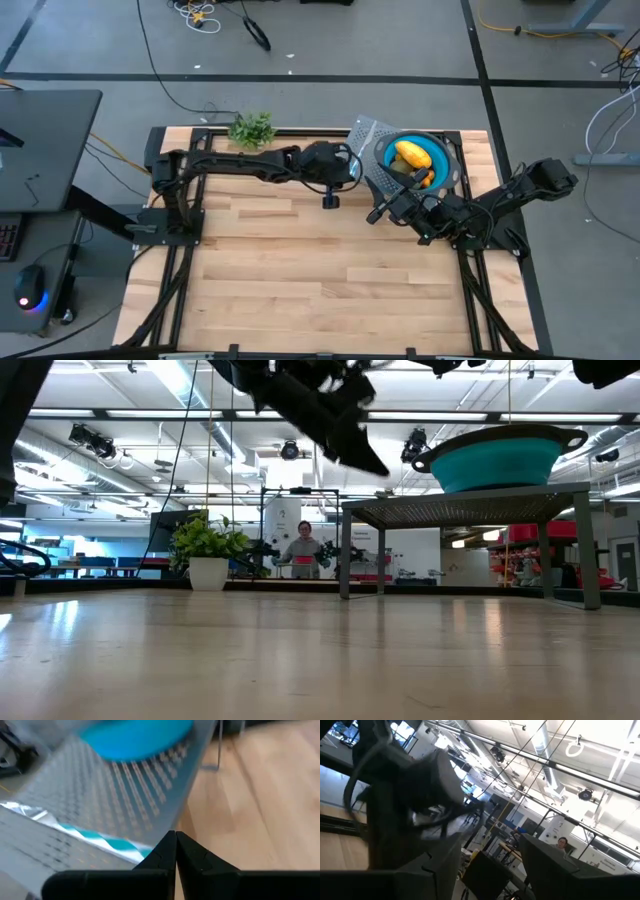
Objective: Pick & Place Fruit
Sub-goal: Return to Home Position
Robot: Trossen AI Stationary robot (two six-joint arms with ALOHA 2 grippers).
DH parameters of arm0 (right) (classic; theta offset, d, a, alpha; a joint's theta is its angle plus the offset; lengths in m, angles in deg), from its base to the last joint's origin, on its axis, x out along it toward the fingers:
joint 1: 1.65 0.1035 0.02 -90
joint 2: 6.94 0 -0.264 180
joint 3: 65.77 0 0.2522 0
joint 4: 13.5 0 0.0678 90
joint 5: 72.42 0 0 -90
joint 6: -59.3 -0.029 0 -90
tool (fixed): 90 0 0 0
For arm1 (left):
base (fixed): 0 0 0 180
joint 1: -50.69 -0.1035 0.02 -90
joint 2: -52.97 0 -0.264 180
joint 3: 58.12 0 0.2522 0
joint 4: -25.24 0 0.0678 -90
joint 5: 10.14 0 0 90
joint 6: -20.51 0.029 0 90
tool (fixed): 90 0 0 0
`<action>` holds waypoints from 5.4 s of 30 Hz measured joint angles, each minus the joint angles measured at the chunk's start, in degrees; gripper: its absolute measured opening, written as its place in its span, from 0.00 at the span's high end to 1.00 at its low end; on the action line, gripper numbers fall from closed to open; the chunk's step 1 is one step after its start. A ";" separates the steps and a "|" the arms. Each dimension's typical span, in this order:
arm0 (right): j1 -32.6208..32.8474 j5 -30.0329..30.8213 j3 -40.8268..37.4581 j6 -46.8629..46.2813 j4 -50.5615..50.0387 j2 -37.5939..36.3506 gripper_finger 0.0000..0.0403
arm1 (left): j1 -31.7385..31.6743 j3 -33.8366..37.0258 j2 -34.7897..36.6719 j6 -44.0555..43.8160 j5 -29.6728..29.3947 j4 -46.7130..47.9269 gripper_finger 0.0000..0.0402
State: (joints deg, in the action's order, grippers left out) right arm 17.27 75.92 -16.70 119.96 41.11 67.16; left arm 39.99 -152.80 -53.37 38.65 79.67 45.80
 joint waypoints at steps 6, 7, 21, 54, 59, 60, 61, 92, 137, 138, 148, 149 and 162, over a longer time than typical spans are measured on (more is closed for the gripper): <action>0.00 -0.12 0.00 0.02 0.00 0.00 0.47 | 0.09 -0.05 6.85 -0.17 -0.07 1.66 0.99; 0.01 -0.10 0.00 0.02 -0.01 0.00 0.47 | 0.09 -0.07 7.91 -0.44 -0.07 2.51 0.99; 0.76 -3.86 0.00 -7.79 -3.53 0.02 0.47 | 0.11 13.87 12.65 -5.10 5.95 -7.07 0.99; 4.49 -34.43 8.84 -54.44 -64.74 -16.82 0.85 | 8.50 51.88 59.58 -16.40 -5.79 -21.81 0.98; 7.10 -34.50 8.87 -55.74 -71.07 -20.49 0.95 | 11.07 56.05 65.19 -16.32 -7.17 -24.60 0.98; 7.46 -34.24 8.75 -55.84 -72.64 -21.37 0.96 | 11.41 57.19 66.50 -16.28 -7.56 -24.73 0.99; 7.77 -33.60 8.18 -55.88 -72.89 -22.27 0.96 | 11.58 58.09 66.87 -16.21 -7.99 -25.21 0.99; 7.93 -47.38 -23.95 -53.15 -58.04 -57.40 0.96 | 11.52 60.50 69.41 -14.08 -7.50 -25.06 0.97; -1.74 -49.41 -34.77 -55.90 -60.99 -74.13 0.96 | 11.52 80.35 103.98 -19.38 -7.03 -20.70 0.99; -1.77 -49.41 -34.77 -56.06 -61.17 -74.12 0.96 | 11.52 80.35 105.09 -19.09 -6.75 -20.54 0.99; -1.77 -51.38 -34.77 -59.28 -62.00 -74.14 0.96 | 11.52 80.35 105.68 -18.20 -6.47 -18.04 0.99; -1.77 -51.38 -34.77 -59.33 -62.21 -74.14 0.96 | 11.52 80.35 105.68 -18.22 -6.47 -17.88 0.99; -1.77 -50.92 -34.75 -56.80 -62.87 -74.12 0.96 | 11.52 80.46 105.65 -19.42 -7.74 -13.75 0.99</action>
State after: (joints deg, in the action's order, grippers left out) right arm 15.50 25.00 -51.45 63.16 -21.76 -6.95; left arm 51.51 -72.35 52.28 19.23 71.93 32.05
